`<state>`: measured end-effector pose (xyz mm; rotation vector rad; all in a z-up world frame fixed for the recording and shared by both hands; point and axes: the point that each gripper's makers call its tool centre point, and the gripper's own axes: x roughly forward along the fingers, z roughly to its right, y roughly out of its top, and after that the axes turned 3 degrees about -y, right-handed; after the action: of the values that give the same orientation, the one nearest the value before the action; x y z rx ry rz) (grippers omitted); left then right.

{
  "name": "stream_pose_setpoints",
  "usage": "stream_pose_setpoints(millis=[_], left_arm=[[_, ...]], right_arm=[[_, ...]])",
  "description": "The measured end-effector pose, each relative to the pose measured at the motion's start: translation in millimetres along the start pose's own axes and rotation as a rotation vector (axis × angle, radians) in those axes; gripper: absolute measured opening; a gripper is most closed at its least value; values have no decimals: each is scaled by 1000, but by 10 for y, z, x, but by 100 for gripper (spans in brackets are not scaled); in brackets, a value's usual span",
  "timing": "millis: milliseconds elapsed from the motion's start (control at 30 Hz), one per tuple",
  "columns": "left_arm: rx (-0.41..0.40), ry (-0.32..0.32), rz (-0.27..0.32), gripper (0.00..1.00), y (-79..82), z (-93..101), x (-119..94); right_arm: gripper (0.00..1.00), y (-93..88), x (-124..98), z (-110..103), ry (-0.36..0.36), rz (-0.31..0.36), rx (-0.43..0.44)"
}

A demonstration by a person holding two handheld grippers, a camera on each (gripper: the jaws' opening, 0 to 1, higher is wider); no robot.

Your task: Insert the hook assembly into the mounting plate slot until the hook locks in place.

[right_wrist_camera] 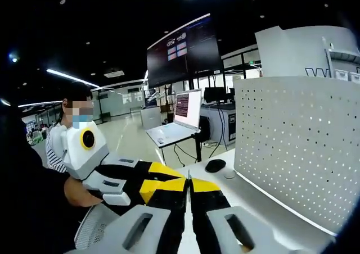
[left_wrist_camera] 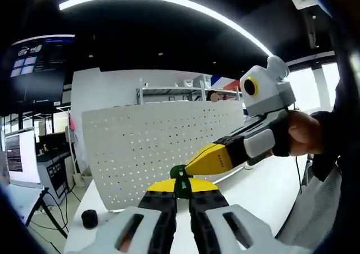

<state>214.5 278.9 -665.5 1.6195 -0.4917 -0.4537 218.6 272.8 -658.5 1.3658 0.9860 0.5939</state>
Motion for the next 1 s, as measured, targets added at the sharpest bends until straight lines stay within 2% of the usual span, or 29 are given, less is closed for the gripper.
stream_pose_setpoints(millis=[600,800,1000], left_arm=[[-5,-8,-6,3,14,26,48],[-5,0,-6,3,36,16,59],[-2,10,-12,3,30,-46,69]], right_arm=[[0,26,-27,16,-1,25,12],[0,46,-37,21,-5,37,-18],[4,90,-142,99,-55,65,-70]])
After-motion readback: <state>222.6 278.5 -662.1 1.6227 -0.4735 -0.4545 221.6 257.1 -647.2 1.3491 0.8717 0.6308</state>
